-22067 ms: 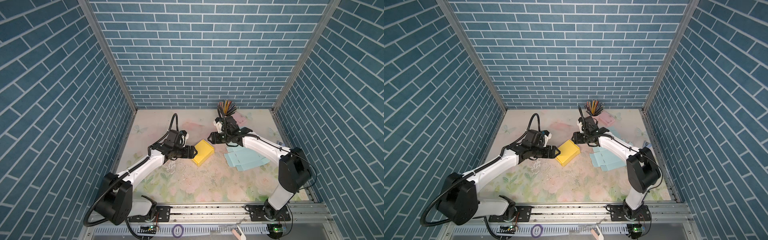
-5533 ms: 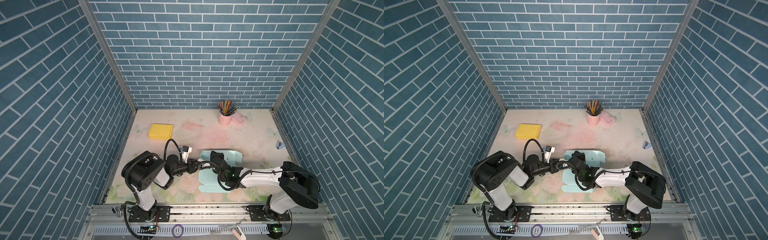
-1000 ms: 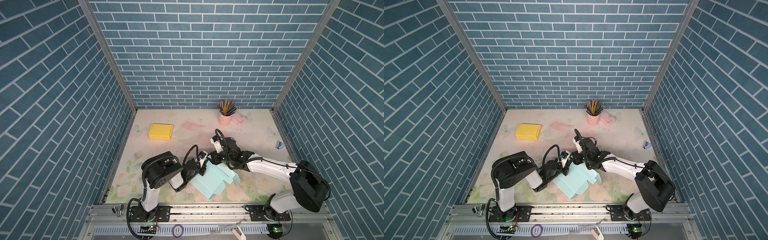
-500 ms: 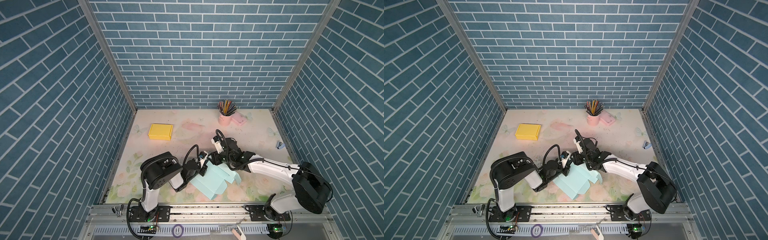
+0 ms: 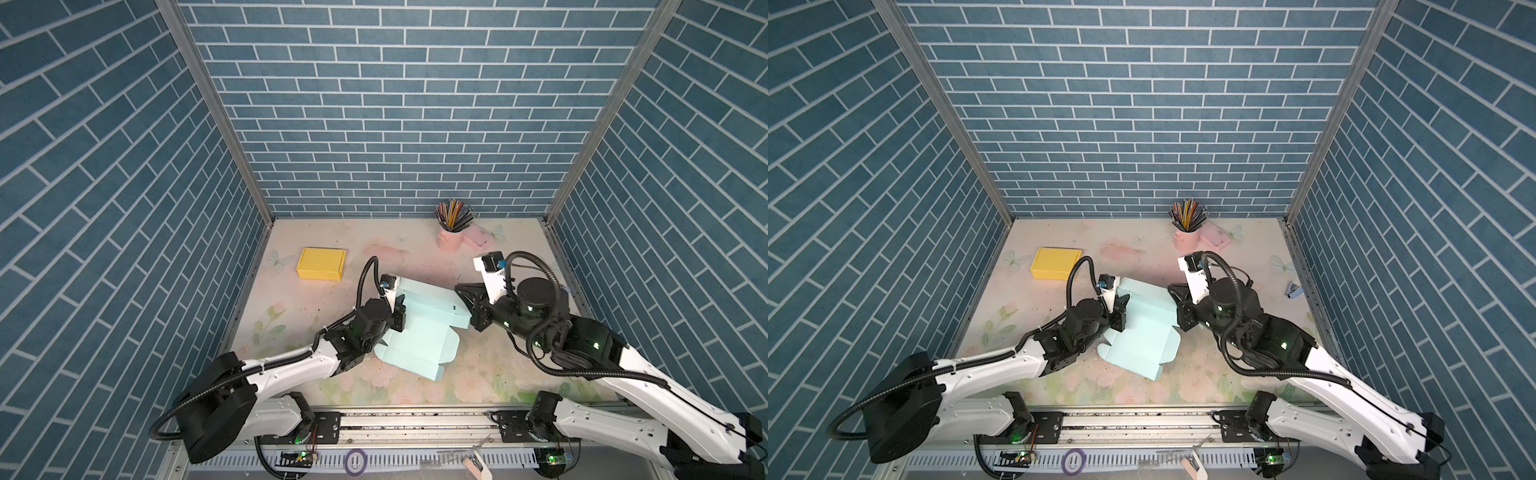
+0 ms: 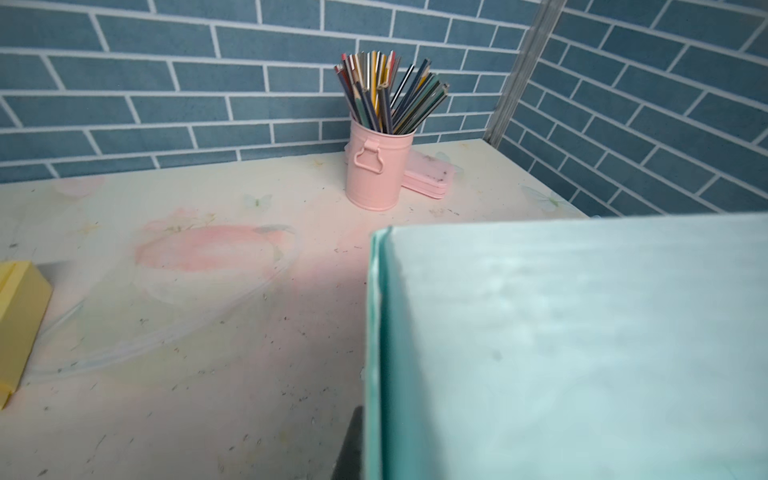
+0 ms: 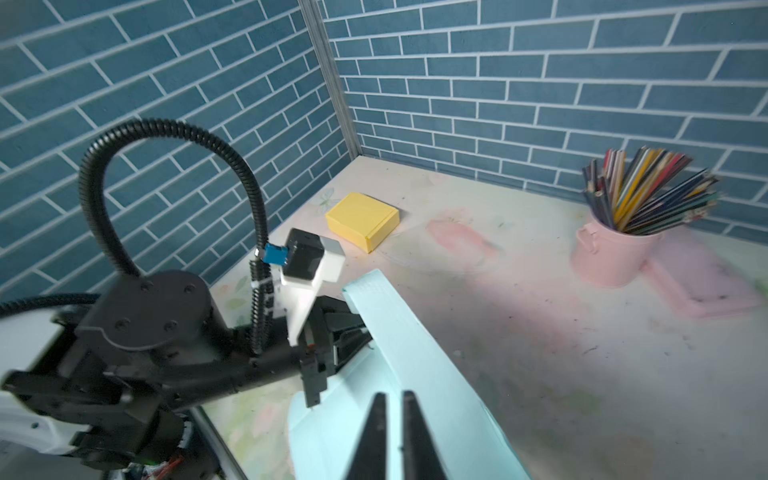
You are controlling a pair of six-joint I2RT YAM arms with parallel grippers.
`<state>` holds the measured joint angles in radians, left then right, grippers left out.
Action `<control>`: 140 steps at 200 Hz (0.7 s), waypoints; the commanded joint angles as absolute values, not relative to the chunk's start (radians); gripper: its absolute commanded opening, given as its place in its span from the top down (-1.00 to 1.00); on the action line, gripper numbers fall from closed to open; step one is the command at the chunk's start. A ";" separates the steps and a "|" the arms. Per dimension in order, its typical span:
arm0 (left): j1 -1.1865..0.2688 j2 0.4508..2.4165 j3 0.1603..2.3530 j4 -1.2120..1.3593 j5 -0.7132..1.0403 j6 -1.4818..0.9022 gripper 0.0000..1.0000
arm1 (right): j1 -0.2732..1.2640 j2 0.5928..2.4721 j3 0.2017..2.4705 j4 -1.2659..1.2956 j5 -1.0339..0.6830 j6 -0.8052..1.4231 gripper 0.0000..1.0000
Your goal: Fold the paper box
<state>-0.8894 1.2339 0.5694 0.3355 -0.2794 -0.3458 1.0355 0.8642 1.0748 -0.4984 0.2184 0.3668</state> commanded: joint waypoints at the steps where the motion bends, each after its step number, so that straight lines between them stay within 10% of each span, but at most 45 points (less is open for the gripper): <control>1: -0.903 1.231 0.590 0.140 -0.342 -0.429 1.00 | 1.056 0.864 1.012 -0.614 0.354 0.431 1.00; 140: -0.940 1.149 0.574 0.159 -0.380 -0.489 1.00 | 1.059 1.120 0.941 -0.421 0.336 0.459 1.00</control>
